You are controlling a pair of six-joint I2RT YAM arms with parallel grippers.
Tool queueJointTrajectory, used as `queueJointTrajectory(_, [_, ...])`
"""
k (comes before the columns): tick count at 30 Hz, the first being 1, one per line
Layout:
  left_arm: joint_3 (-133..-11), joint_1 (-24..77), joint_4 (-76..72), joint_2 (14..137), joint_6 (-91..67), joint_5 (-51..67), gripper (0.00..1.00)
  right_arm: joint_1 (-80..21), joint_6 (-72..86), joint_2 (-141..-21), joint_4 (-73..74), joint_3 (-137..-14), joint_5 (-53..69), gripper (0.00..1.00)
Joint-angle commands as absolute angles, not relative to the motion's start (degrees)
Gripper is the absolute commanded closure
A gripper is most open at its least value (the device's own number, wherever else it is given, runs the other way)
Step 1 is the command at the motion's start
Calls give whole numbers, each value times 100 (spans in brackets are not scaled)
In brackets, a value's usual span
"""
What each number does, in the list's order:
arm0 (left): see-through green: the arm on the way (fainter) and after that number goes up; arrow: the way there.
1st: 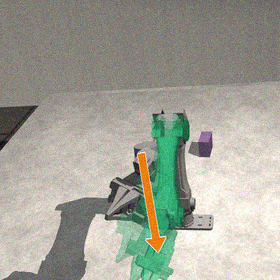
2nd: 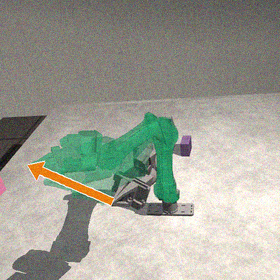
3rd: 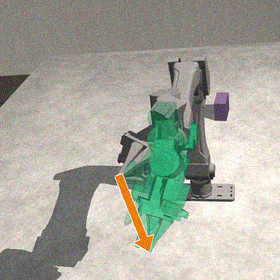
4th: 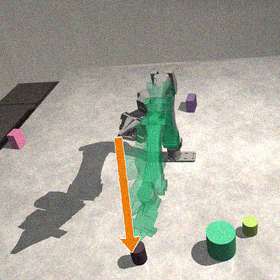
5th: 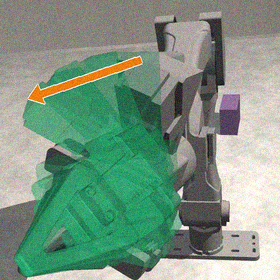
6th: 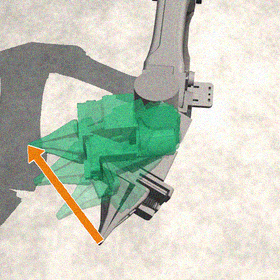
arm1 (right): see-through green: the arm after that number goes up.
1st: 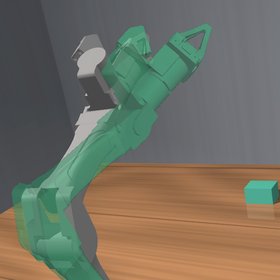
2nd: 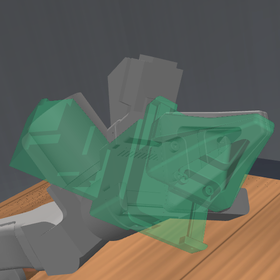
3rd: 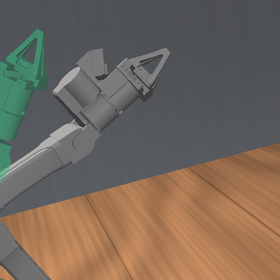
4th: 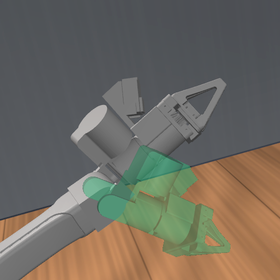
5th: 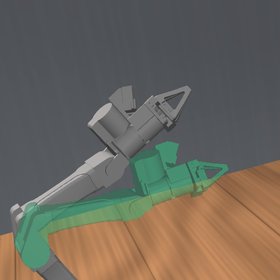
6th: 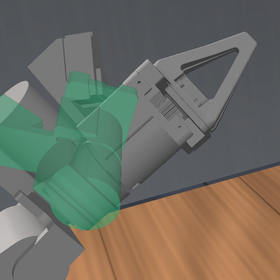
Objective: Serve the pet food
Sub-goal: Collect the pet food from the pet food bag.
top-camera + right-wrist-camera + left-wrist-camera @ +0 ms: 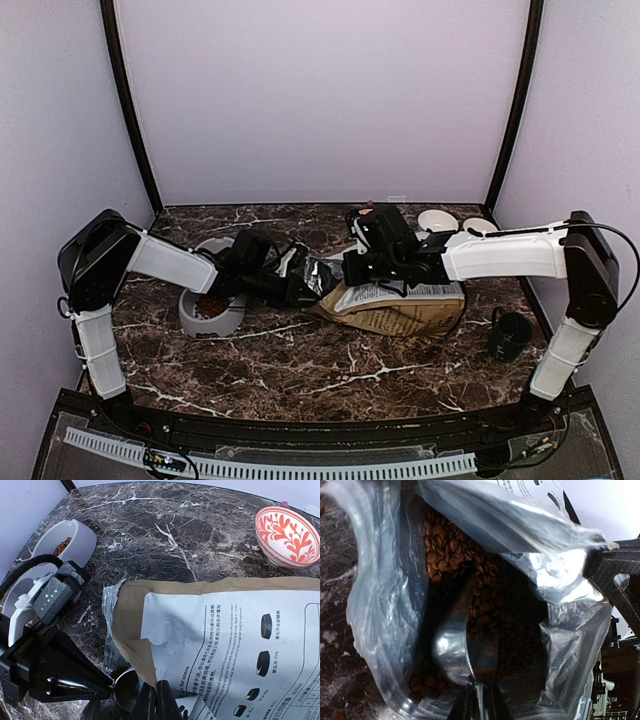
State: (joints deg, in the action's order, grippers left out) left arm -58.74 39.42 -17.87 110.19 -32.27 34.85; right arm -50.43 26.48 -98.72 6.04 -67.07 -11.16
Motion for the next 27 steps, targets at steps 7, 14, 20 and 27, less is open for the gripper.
queueJointTrajectory(7, [-5312,3990,-2185,10399,-3383,3925,100,-4904,2679,-9576,578,-6670,-1428,100])
queueJointTrajectory(14, [-5062,3977,-2402,10169,-3500,3896,100,-4907,2715,-9537,598,-6666,-1420,100])
queueJointTrajectory(20, [-4857,3942,-2660,10019,-3670,3925,100,-4909,2715,-9545,604,-6695,-1414,100])
queueJointTrajectory(27, [-4673,3866,-2707,9746,-3732,3968,100,-4911,2726,-9554,607,-6718,-1405,100])
